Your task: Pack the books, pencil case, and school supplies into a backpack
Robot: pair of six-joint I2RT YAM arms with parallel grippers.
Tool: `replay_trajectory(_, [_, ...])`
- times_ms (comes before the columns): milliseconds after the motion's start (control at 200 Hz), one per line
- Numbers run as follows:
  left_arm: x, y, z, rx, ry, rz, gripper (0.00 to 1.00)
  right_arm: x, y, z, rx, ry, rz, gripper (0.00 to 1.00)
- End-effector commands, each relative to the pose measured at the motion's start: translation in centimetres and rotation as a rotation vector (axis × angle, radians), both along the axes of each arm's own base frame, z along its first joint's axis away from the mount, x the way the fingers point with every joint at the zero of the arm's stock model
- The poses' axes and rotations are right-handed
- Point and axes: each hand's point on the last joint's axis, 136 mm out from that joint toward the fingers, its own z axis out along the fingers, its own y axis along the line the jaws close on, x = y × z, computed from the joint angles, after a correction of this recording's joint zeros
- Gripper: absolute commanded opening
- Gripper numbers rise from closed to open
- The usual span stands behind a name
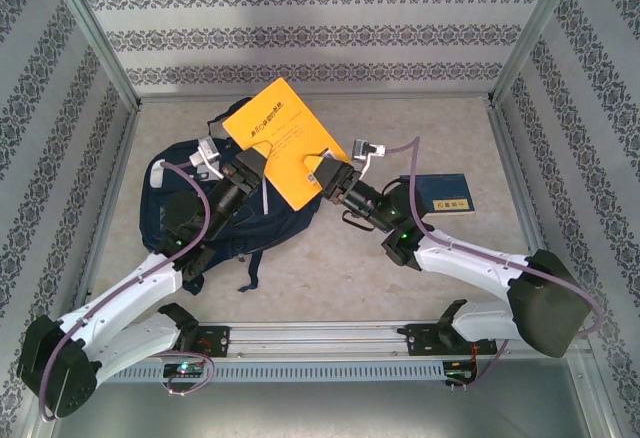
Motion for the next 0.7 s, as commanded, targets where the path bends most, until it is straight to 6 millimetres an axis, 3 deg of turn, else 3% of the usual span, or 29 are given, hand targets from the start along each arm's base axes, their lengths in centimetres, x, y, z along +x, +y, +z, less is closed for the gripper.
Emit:
replay_trajectory(0, [-1.1,1.3,2.9,-0.057,-0.096,0.052,0.0,-0.1,-0.2,2.3,0.061,-0.054,-0.029,0.51])
replay_trajectory(375, [-1.1,0.8,2.0,-0.033,-0.083,0.06,0.0,1.5,1.2,1.2,0.061,-0.016,-0.039,0.41])
replay_trajectory(625, [-1.2,1.1,0.5,0.033,-0.045,0.087,0.0,2.0,0.5,-0.1,0.023,-0.012,-0.09,0.05])
replay_trajectory(695, [-1.0,1.3,-0.4,0.086,-0.004,0.103,0.17,2.4,-0.2,-0.9,0.006,0.006,-0.121,0.0])
